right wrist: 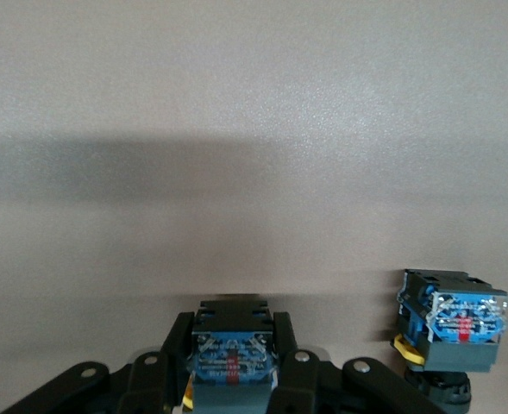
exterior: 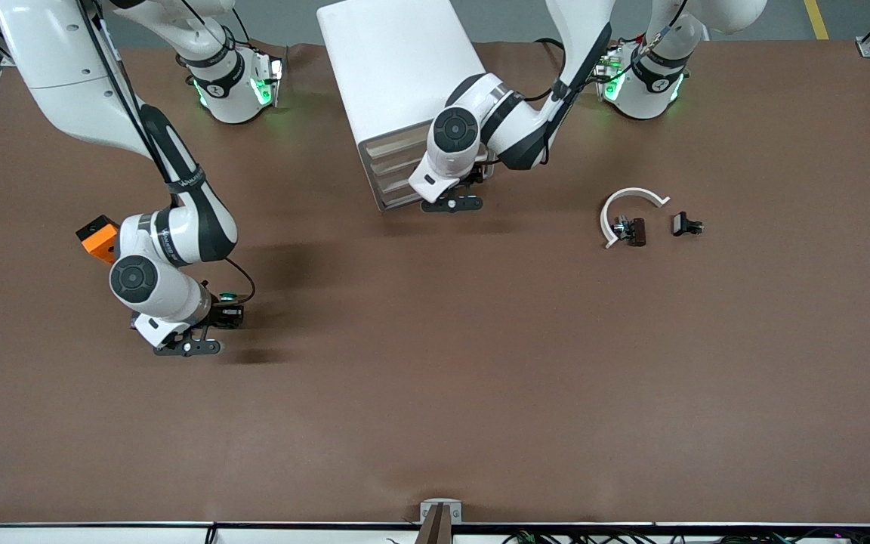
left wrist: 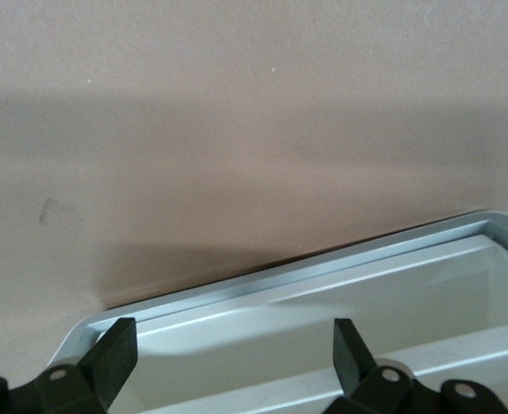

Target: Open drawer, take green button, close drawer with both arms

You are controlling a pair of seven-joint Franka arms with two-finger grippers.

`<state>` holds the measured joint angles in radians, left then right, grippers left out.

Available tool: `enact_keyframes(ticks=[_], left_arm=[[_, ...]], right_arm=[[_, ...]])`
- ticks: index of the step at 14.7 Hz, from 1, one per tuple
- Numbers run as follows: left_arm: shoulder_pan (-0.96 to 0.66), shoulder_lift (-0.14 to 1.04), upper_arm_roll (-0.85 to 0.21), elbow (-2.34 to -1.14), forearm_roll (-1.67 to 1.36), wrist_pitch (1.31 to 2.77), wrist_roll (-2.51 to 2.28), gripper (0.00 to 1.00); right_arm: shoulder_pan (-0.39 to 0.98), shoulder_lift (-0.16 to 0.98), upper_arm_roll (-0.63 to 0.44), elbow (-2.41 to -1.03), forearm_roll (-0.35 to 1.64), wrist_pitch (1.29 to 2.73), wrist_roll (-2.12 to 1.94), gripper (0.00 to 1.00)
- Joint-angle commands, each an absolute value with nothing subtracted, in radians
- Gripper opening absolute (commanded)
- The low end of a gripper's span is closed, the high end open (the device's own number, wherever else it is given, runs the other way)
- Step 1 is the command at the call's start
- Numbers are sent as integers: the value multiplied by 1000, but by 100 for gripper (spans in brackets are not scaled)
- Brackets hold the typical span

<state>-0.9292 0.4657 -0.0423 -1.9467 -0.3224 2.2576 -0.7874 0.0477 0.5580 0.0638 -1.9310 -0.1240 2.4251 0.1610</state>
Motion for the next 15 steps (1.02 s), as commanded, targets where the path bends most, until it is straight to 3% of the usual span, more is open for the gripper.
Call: enact_keyframes(ticks=[1,4,5,6,7,8,9,13,15], left_arm=[[-942,456,-52,-1973,-304,2273,-807,100],[-940,465,-58,-1960,-304,2273,-807,100],[-937,472,-58,-1947,-307,2273,-808,100],[-928,483,-52,-1912,-307,2267,-808,100],[-905,498,-40,-1884,-307,2264,-807,100],[-859,502,-28,-1866,-304,2263,-802,100],[-813,500,-28,-1849,-301,2261,-798,100],[-656,474,-25,-1745,-237,2169,-785,100],[-580,474,-25,-1659,-154,2073,-740,100]], right_arm=[[23,531,81,-1957,-152,2441,172,29],[12,531,81,-1959,-152,2441,172,33],[12,531,81,-1959,-150,2441,172,39],[12,531,81,-1959,-150,2441,172,54],[11,531,81,-1957,-150,2441,172,58],[8,531,81,-1956,-152,2442,172,84],[6,531,81,-1954,-150,2441,172,100],[17,454,86,-1954,-150,2412,175,100],[38,381,94,-1941,-147,2298,175,100]])
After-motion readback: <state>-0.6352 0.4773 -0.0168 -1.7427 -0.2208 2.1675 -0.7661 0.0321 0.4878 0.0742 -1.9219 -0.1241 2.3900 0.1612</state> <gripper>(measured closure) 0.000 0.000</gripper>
